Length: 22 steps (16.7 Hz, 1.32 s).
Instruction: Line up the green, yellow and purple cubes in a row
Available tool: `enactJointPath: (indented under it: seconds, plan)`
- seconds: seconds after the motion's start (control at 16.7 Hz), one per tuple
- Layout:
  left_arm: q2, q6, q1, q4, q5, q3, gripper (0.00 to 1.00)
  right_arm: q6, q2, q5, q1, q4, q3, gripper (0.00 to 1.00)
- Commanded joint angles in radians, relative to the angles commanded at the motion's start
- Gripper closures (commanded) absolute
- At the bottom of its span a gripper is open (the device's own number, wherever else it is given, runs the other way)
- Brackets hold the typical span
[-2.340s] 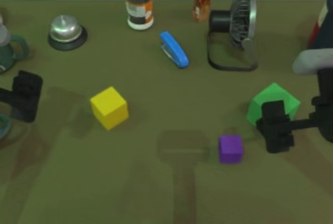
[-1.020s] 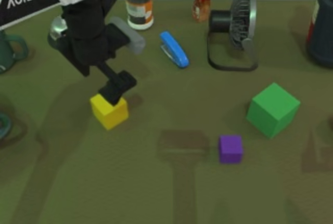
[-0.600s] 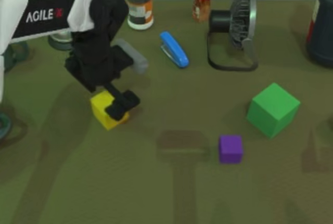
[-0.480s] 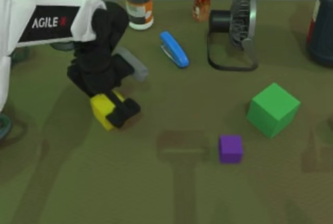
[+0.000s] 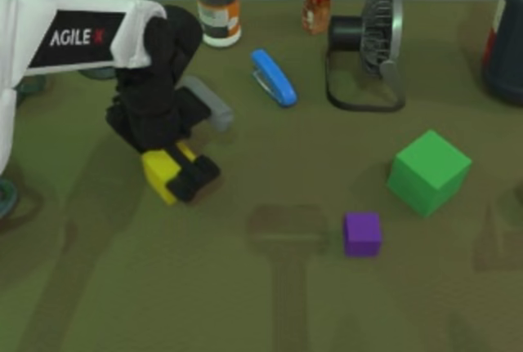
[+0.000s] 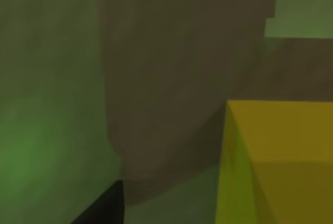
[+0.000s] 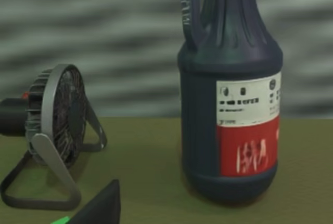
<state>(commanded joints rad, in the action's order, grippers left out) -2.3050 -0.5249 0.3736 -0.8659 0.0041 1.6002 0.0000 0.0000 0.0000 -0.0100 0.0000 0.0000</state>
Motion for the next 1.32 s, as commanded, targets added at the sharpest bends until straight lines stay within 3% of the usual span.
enactJointPath:
  seconds: [0.6, 1.32]
  plan:
    - [0.000, 0.000, 0.000, 0.000, 0.000, 0.000, 0.98, 0.000, 0.000, 0.000, 0.000, 0.000, 0.000, 0.00]
    - [0.037, 0.005, -0.004, -0.053, 0.010, 0.033, 1.00, 0.000, 0.000, 0.000, 0.000, 0.000, 0.000, 0.00]
